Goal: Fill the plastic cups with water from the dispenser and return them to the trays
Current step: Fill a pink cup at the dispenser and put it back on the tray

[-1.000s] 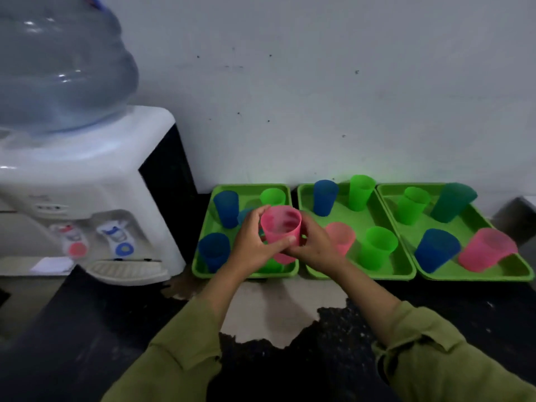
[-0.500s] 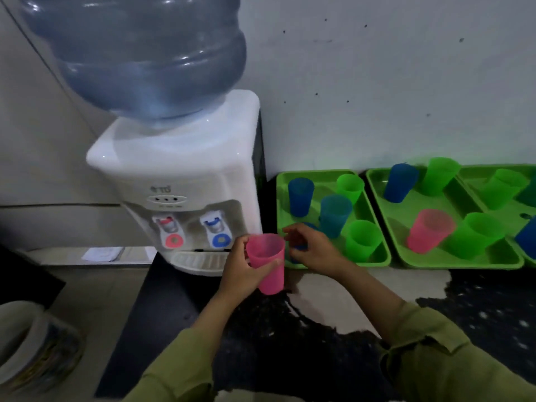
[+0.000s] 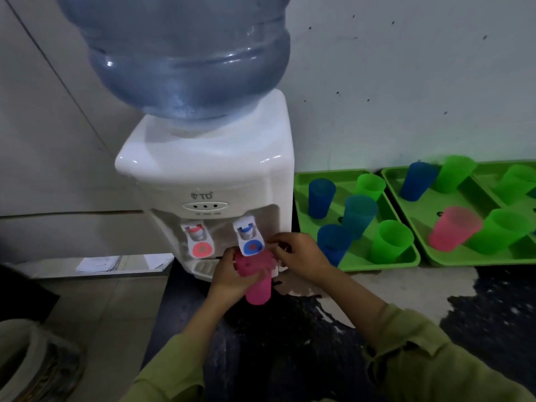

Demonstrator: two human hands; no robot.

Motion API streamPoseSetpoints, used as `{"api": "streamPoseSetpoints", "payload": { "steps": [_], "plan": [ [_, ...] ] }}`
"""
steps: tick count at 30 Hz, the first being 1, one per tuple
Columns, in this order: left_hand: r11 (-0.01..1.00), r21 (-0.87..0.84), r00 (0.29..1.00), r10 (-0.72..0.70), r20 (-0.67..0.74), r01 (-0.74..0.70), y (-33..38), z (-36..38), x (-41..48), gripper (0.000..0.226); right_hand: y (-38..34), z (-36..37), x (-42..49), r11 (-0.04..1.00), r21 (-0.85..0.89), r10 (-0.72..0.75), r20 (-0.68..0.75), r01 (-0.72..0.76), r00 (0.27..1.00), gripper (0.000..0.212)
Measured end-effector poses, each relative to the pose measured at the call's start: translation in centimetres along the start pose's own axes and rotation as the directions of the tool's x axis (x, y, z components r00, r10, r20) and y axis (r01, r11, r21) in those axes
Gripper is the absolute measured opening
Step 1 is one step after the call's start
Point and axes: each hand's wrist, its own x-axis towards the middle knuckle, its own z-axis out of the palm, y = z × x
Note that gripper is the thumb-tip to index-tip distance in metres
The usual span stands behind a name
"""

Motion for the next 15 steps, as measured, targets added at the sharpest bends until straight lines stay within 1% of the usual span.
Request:
{"api": "streamPoseSetpoints", "payload": {
  "steps": [2, 4, 7, 11, 15],
  "plan": [
    [0.999, -0.011, 0.999, 0.047, -0.007, -0.047, 0.4, -0.3, 0.4, 0.056, -0.5, 0.3, 0.4, 0.997, -0.072, 0.019, -0.030, -0.021, 0.999, 0.023],
    [0.997, -0.018, 0.997, 0.077, 0.009, -0.077, 0.8, -0.3, 0.7, 0.056, -0.8, 0.4, 0.6, 0.990, -0.135, 0.041, -0.043, -0.047, 0.998, 0.023],
    [0.993, -0.021, 0.993, 0.114, 0.038, -0.113, 1.1, -0.1, 1.0, 0.058, -1.4, 1.0, 0.9, 0.984, -0.159, 0.071, -0.053, -0.078, 0.996, 0.024],
    [0.990, -0.028, 0.990, 0.140, 0.003, -0.140, 1.2, -0.3, 1.5, 0.064, -2.0, 1.5, 1.3, 0.974, -0.175, 0.131, -0.077, -0.142, 0.988, 0.022],
    [0.988, 0.009, 0.987, 0.153, 0.039, -0.153, 1.1, -0.6, 1.5, 0.066, -2.4, 1.6, 1.3, 0.967, -0.186, 0.165, -0.059, -0.174, 0.984, 0.021]
  ]
}}
